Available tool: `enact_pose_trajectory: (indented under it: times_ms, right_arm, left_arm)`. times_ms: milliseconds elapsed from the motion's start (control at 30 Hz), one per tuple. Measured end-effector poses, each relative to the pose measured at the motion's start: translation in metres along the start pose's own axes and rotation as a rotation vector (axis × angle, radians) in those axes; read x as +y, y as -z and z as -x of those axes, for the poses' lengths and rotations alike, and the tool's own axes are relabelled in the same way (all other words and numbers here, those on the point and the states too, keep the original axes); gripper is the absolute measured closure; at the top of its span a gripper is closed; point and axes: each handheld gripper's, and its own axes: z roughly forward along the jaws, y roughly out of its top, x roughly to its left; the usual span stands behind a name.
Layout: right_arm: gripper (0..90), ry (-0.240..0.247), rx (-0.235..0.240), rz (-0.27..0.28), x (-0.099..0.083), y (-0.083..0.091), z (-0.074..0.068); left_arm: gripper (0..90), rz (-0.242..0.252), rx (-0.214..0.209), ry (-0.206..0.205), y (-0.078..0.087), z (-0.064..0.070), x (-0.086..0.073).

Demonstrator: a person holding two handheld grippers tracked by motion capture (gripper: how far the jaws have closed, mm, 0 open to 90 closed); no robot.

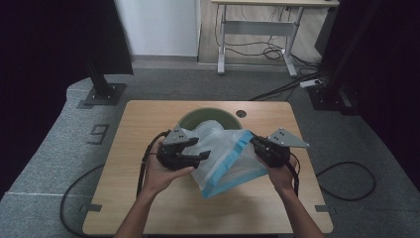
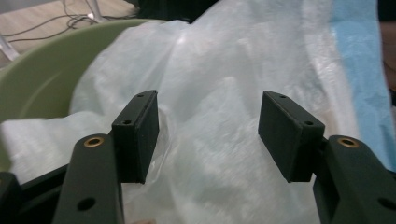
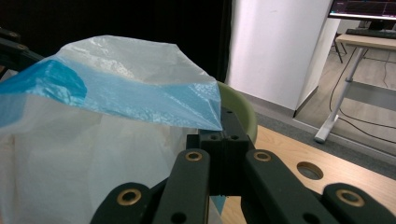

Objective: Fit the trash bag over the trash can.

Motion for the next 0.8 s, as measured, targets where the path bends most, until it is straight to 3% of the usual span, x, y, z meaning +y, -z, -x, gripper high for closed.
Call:
enact_pose_trajectory:
  times_ms: [300,633,800]
  right_arm:
    - [88.7,0.003,0.015,0.013,0.001,0.003,-0.006]
    - [88.7,0.001,0.016,0.018,0.001,0.006,-0.006]
    - [88.7,-0.001,0.016,0.023,0.002,0.008,-0.006]
  left_arm:
    - [39.2,-0.072,-0.006,0.007,-0.020,0.003,-0.001]
    - [59.4,-0.066,-0.086,0.018,-0.021,0.004,-0.003]
    - [70.6,-0.091,-0.145,0.009,-0.023,0.004,-0.004]
